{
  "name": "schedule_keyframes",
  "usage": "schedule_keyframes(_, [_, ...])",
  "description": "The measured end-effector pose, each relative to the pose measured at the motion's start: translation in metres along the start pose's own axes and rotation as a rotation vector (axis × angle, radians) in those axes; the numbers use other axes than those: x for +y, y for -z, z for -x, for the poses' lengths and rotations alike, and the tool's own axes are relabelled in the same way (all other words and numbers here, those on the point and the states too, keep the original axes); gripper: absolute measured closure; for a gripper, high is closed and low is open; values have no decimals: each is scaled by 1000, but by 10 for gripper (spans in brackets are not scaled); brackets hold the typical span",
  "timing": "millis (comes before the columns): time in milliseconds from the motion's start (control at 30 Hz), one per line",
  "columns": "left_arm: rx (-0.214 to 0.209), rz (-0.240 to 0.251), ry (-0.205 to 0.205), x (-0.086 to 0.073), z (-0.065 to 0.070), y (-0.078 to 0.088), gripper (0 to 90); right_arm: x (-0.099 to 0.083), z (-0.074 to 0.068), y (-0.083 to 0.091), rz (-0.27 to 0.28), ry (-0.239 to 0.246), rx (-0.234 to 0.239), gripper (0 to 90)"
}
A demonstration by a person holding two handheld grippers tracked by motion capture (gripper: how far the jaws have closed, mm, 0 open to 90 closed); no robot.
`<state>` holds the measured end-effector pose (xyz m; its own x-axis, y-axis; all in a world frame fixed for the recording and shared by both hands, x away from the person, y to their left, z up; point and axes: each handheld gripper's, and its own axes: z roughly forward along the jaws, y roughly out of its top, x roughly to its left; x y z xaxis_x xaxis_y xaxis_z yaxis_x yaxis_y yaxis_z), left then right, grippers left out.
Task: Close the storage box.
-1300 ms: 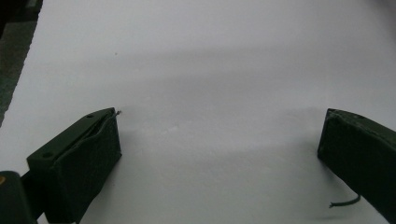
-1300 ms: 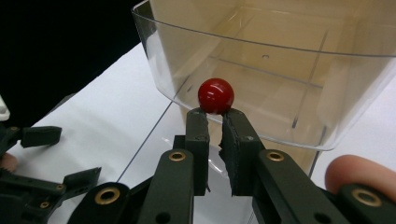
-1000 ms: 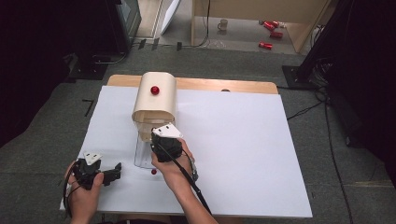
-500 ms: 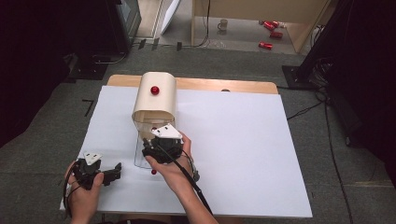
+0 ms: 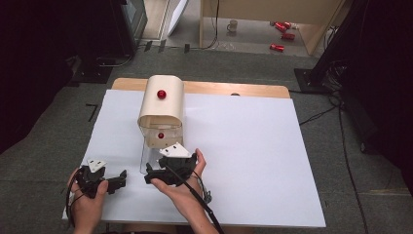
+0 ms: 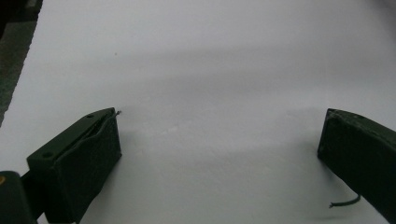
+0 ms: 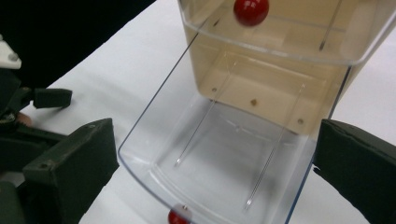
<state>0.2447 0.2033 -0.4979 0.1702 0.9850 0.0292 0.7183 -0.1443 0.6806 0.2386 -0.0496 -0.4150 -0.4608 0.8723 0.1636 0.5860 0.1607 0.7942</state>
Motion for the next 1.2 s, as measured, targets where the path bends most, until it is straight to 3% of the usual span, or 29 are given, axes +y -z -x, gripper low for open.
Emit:
schedule_keyframes(300, [1,2,0,0,0,0,0,-19,-5,7,0,1,1,0])
schedule_keyframes(600, [1,3,0,0,0,0,0,-43,-1,20,13,-44,3,0])
schedule_keyframes(767, [1,3,0,0,0,0,0,-55,-5,20,-4,-35,4,0])
schedule_keyframes(1200, [1,3,0,0,0,0,0,-77,-11,10,-46,-72,15,0])
